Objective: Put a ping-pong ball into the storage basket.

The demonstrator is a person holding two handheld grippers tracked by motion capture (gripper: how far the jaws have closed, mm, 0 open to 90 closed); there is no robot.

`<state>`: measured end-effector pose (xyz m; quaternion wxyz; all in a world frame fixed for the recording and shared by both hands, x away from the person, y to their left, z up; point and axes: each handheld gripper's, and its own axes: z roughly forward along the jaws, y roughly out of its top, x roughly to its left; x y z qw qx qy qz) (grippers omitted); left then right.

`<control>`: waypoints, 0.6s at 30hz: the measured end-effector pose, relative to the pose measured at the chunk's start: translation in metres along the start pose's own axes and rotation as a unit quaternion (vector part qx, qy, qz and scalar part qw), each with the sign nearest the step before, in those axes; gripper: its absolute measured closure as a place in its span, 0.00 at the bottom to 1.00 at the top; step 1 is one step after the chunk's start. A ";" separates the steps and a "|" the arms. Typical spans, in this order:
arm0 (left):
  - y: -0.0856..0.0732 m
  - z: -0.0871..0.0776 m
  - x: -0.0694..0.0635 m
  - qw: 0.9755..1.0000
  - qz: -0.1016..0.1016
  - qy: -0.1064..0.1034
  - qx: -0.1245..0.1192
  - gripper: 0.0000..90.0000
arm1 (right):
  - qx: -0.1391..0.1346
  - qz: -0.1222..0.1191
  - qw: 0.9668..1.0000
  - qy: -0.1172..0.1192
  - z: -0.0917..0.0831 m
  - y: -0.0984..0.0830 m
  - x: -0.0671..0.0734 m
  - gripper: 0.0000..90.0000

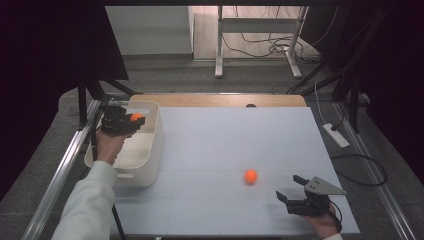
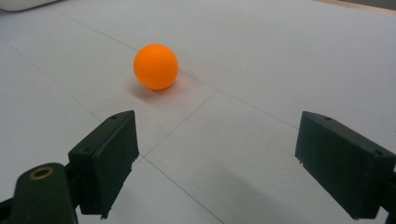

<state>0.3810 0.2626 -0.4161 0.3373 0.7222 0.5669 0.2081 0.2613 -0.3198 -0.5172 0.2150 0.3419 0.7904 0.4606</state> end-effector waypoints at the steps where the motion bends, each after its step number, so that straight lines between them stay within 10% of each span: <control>1: 0.000 0.003 -0.001 1.000 0.000 0.002 0.006 0.56 | 0.000 -0.001 1.000 0.000 0.000 0.000 0.000 0.15; 18: 0.000 0.006 -0.002 1.000 0.000 0.004 0.026 0.56 | 0.000 -0.001 1.000 0.000 0.000 0.000 0.000 0.15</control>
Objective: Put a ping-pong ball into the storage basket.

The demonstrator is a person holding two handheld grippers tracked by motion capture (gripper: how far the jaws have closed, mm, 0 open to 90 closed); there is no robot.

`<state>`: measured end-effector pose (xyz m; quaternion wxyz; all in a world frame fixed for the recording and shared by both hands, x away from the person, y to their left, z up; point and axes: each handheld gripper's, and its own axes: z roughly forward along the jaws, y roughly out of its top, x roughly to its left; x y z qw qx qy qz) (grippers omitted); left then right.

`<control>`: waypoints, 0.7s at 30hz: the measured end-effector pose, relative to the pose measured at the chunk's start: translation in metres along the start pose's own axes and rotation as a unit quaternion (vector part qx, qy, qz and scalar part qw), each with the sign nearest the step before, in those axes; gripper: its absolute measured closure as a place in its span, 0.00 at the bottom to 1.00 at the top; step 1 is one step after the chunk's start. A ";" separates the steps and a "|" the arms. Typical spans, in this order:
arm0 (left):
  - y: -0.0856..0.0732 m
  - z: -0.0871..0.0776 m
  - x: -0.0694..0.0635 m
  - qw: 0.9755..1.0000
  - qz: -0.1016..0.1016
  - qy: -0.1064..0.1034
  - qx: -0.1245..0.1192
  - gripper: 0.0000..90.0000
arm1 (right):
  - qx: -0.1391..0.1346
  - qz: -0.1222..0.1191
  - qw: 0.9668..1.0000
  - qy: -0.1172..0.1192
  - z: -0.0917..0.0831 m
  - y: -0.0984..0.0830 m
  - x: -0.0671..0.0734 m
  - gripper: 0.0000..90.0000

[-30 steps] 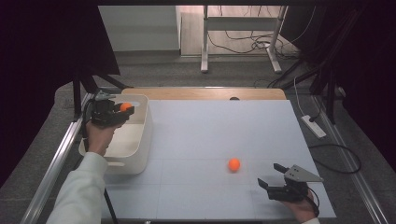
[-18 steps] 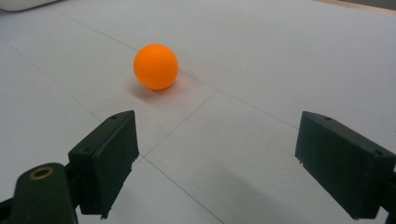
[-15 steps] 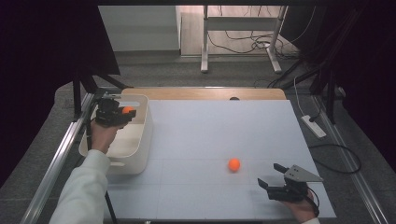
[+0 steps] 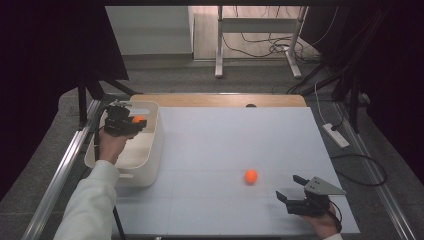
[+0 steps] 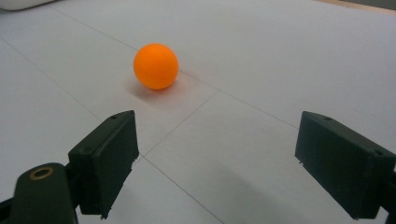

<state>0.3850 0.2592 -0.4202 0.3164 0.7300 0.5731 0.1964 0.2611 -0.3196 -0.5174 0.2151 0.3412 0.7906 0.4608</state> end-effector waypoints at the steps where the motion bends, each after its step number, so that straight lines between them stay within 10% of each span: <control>1: 0.000 0.000 0.000 1.000 0.000 0.000 -0.001 0.56 | 0.000 0.000 1.000 0.000 0.000 0.000 0.000 0.15; 8: 0.000 -0.003 0.000 1.000 0.000 -0.002 -0.014 0.55 | -0.001 0.000 1.000 -0.001 0.000 0.000 0.000 0.15; 13: 0.001 -0.003 -0.001 1.000 -0.018 -0.007 -0.014 0.22 | -0.001 -0.001 1.000 0.000 0.000 0.000 0.000 0.15; 21: 0.000 -0.006 -0.002 0.999 -0.026 -0.031 -0.028 0.14 | 0.000 -0.002 1.000 -0.001 0.000 0.000 0.000 0.15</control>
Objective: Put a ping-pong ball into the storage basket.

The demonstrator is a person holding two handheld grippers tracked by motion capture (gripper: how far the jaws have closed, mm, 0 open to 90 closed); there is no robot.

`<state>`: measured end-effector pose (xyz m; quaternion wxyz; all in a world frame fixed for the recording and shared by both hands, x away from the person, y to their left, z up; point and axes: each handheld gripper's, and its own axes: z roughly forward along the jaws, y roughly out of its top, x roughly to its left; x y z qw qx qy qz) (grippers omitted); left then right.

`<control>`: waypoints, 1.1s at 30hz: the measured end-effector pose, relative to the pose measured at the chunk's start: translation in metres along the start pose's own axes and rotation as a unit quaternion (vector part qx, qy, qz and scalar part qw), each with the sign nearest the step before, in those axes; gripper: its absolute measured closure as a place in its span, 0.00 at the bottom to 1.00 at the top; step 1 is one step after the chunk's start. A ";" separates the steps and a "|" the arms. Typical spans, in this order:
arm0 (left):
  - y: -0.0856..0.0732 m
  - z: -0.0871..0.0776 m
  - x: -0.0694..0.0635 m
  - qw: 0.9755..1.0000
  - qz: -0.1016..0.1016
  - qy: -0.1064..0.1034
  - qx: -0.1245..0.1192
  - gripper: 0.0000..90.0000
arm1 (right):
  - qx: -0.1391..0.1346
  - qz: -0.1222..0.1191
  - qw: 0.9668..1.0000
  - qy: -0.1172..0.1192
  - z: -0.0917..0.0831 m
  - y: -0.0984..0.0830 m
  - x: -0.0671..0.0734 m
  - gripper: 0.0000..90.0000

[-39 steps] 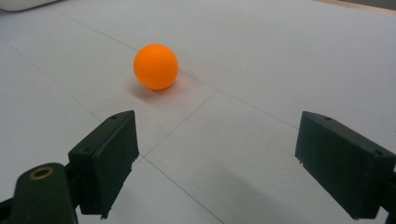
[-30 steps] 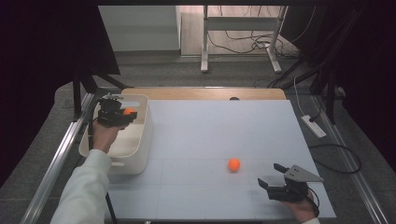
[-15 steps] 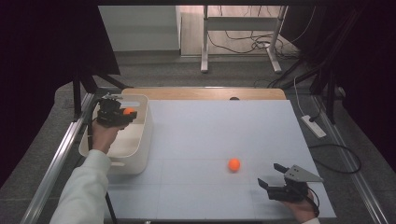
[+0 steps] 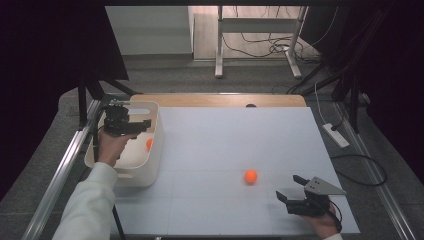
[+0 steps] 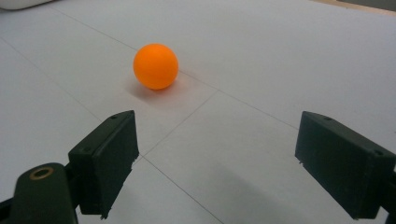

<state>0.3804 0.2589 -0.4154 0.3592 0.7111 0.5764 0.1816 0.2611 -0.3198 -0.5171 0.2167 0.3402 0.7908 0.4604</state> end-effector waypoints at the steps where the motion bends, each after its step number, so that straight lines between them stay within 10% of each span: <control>1: 0.000 -0.001 0.000 1.000 0.001 -0.003 -0.003 0.13 | 0.000 0.000 1.000 0.000 0.000 0.000 0.000 0.15; 20: -0.002 -0.026 -0.021 0.996 0.022 -0.054 -0.060 0.11 | -0.004 0.001 1.000 -0.003 0.000 0.002 0.000 0.15; 33: -0.007 -0.044 -0.045 0.987 0.044 -0.113 -0.108 0.12 | -0.005 0.004 1.000 -0.009 0.002 0.003 -0.003 0.15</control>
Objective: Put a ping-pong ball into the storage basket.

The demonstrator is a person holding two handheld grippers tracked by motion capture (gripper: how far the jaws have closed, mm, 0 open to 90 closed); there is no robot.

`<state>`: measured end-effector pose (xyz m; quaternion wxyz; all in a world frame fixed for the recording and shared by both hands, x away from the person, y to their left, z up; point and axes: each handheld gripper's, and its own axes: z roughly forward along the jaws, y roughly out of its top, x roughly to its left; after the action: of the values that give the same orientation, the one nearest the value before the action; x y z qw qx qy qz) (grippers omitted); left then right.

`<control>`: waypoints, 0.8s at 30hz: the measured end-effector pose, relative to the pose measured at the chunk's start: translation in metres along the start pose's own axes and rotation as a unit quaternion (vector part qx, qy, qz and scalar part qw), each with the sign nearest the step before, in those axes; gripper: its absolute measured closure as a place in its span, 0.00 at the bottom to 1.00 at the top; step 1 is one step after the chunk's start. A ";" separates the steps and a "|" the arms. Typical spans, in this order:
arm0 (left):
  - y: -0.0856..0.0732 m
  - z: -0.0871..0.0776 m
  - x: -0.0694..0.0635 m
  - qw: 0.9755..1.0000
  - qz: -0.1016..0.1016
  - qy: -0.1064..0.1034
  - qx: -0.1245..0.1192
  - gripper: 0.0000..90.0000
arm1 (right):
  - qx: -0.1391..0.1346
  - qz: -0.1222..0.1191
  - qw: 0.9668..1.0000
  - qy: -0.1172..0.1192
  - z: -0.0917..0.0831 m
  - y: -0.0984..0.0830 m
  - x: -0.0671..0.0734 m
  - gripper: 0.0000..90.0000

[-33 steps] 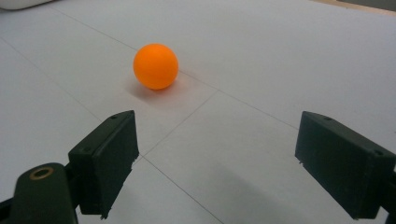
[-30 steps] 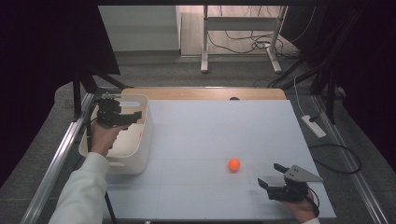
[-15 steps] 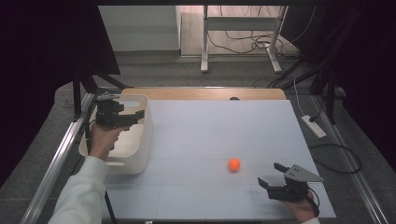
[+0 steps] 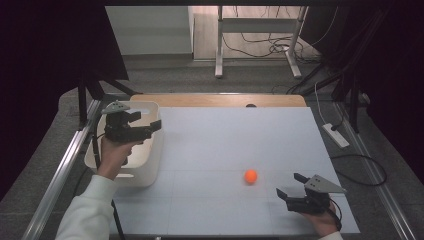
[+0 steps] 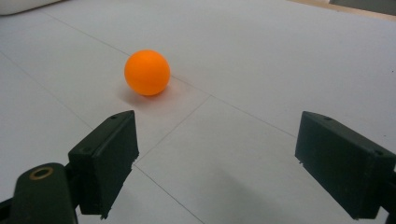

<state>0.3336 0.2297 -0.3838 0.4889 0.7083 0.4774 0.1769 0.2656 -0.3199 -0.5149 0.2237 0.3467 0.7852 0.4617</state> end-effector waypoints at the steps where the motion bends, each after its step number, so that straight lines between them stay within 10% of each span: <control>1: 0.001 0.000 -0.003 1.000 0.005 0.000 -0.002 0.13 | 0.000 0.000 1.000 0.000 0.000 0.000 0.000 0.15; 24: 0.002 0.002 -0.037 0.997 0.050 -0.061 -0.021 0.14 | 0.002 -0.005 1.000 0.006 0.000 -0.001 0.003 0.15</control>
<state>0.3180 0.1972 -0.3754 0.5227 0.7300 0.4072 0.1676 0.2630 -0.3177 -0.5159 0.2206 0.3398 0.7894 0.4613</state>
